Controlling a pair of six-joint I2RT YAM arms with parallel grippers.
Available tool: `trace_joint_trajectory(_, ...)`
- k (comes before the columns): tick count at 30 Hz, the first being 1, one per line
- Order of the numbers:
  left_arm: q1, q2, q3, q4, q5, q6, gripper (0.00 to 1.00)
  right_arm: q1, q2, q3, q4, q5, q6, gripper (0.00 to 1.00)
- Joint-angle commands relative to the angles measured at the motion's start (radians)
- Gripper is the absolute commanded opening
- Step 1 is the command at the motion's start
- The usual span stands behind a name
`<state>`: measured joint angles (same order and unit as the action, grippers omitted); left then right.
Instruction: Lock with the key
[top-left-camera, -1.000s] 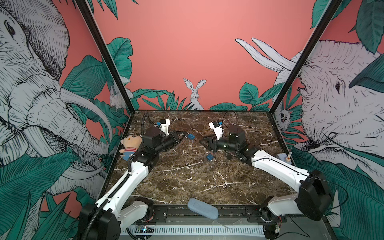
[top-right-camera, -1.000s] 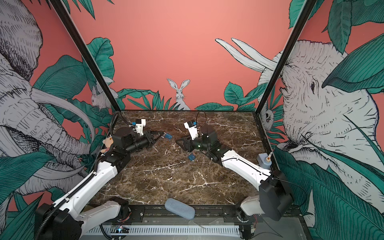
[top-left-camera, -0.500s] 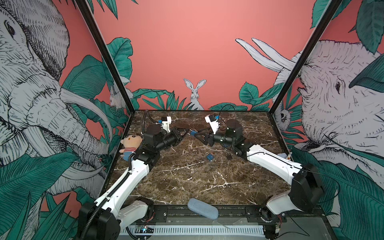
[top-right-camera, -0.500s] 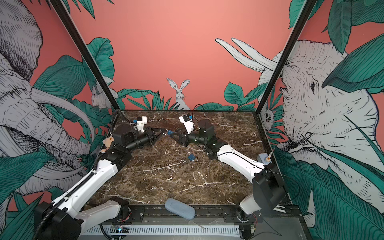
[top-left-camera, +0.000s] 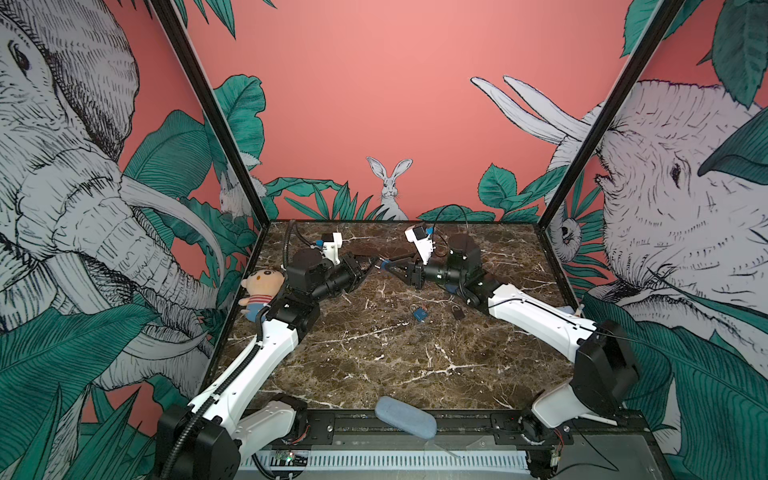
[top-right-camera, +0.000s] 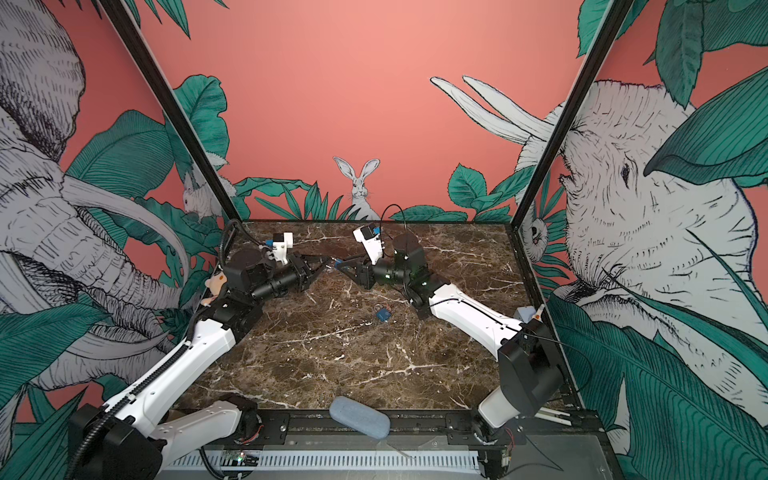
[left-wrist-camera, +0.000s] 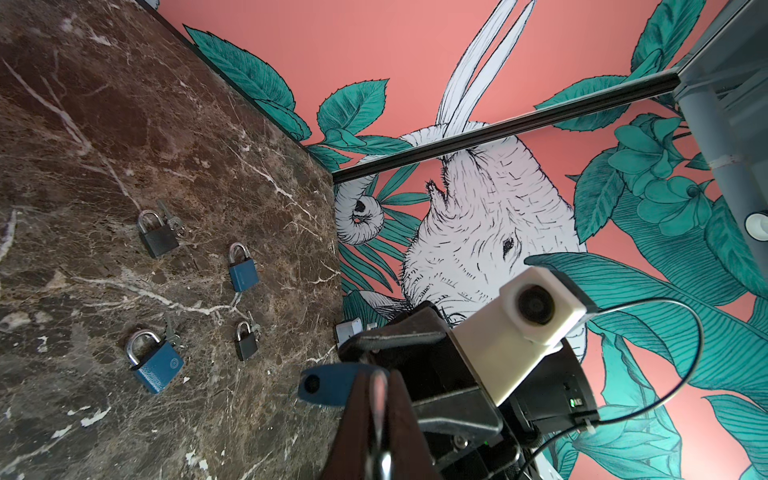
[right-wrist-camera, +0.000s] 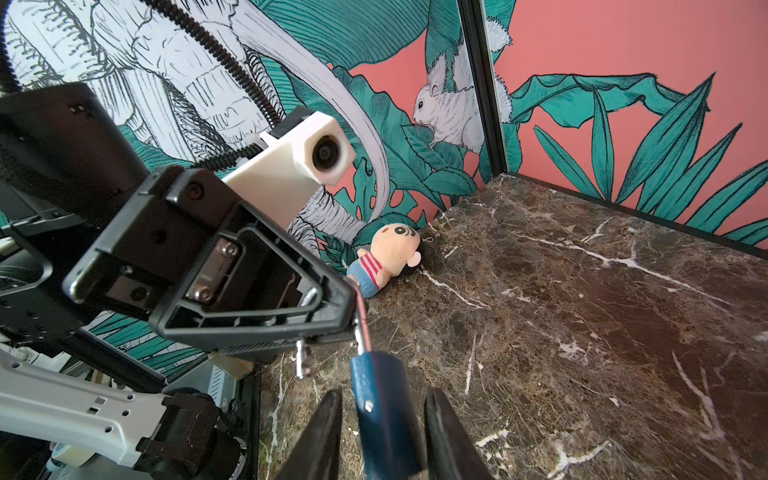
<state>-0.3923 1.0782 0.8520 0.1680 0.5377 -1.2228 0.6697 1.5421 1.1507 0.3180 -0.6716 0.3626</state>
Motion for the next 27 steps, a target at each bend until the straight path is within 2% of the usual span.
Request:
trace_joint_trajectory(1,-0.006,-0.021,0.036,0.087,0.011,-0.025,0.00,0.003,0.014,0.030,0.046,-0.024,0.002,0.36)
trace_joint_trajectory(9,-0.006,-0.020,0.030,0.097,0.010,-0.032,0.00,0.003,0.028,0.035,0.041,-0.025,0.001,0.30)
trace_joint_trajectory(21,-0.005,-0.021,0.019,0.104,0.013,-0.040,0.00,0.002,0.027,0.037,0.062,-0.029,0.015,0.29)
trace_joint_trajectory(24,-0.005,-0.021,0.015,0.105,0.013,-0.040,0.00,0.004,0.027,0.037,0.065,-0.032,0.018,0.19)
trace_joint_trajectory(27,-0.006,-0.020,0.011,0.101,0.010,-0.036,0.00,0.003,0.026,0.038,0.069,-0.036,0.027,0.04)
